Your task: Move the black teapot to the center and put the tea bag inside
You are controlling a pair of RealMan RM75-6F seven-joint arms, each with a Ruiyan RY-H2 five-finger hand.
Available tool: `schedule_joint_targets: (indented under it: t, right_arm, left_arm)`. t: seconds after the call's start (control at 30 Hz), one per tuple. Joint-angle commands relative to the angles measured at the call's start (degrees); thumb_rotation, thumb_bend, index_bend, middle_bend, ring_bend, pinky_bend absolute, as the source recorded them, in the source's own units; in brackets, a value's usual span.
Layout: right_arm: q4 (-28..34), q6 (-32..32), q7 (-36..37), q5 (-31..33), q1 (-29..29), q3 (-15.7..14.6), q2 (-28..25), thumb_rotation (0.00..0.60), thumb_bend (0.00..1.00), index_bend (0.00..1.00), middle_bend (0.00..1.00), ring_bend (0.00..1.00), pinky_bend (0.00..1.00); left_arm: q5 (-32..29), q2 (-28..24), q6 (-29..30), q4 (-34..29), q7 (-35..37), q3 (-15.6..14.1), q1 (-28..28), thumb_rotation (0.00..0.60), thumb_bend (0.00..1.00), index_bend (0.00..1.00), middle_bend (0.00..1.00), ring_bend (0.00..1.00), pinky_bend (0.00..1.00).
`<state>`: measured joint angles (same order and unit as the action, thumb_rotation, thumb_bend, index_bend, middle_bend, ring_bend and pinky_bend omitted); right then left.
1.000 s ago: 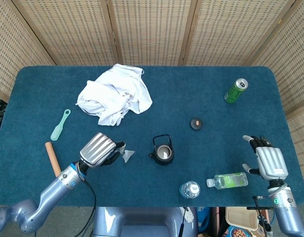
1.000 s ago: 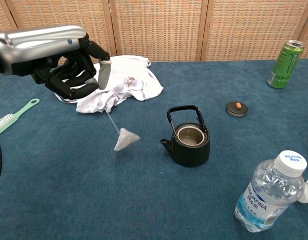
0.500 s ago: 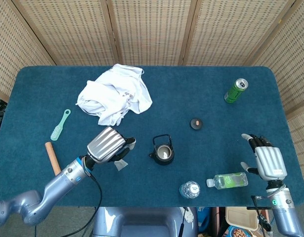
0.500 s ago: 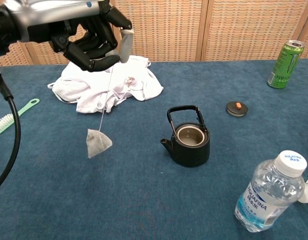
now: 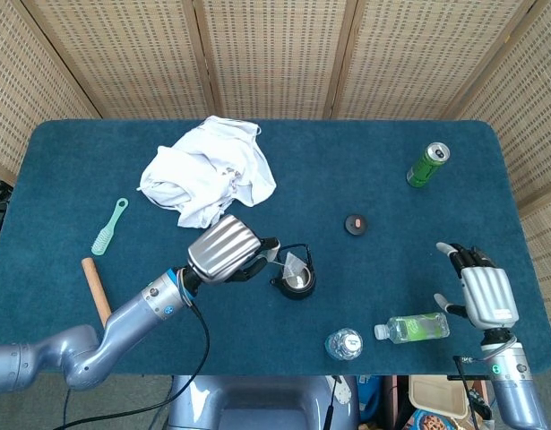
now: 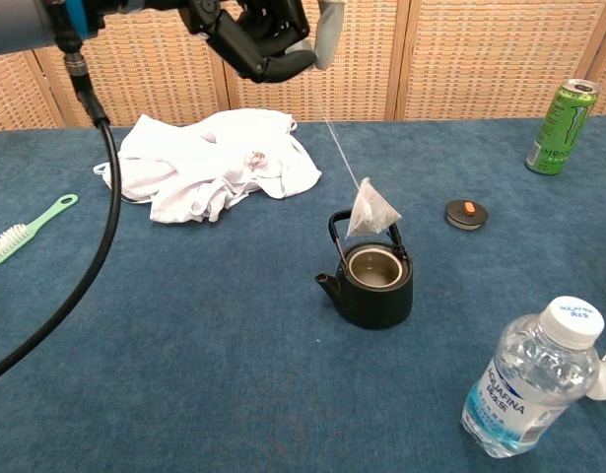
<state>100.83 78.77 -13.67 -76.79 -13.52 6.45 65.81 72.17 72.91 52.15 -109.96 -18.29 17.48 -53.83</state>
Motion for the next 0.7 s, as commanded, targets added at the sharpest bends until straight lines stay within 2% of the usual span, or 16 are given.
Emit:
schedule_joint_targets:
  t: [0.03, 0.4, 0.7]
  right_arm:
    - [-0.16, 0.0, 0.33, 0.08, 0.17, 0.01, -0.05, 0.6, 0.33, 0.24, 0.3, 0.3, 0.49]
    - [-0.76, -0.03, 2.1, 0.28, 0.93, -0.09, -0.26, 0.6, 0.33, 0.24, 0.3, 0.3, 0.49]
    - [-1.48, -0.36, 3.52, 0.51, 1.27, -0.07, -0.34, 0.6, 0.33, 0.24, 0.3, 0.3, 0.49]
  left_arm:
    - [-2.93, 2.05, -1.31, 1.19, -2.08, 1.03, -2.59, 0.6, 0.52, 0.59, 0.84, 0.82, 0.79]
    - [-10.43, 6.68, -2.23, 3.36, -8.09, 0.84, -7.94, 0.6, 0.52, 0.59, 0.84, 0.82, 0.79]
    - [-13.26, 8.46, -1.75, 4.71, -10.31, -0.04, -9.95, 0.6, 0.52, 0.59, 0.84, 0.82, 0.79]
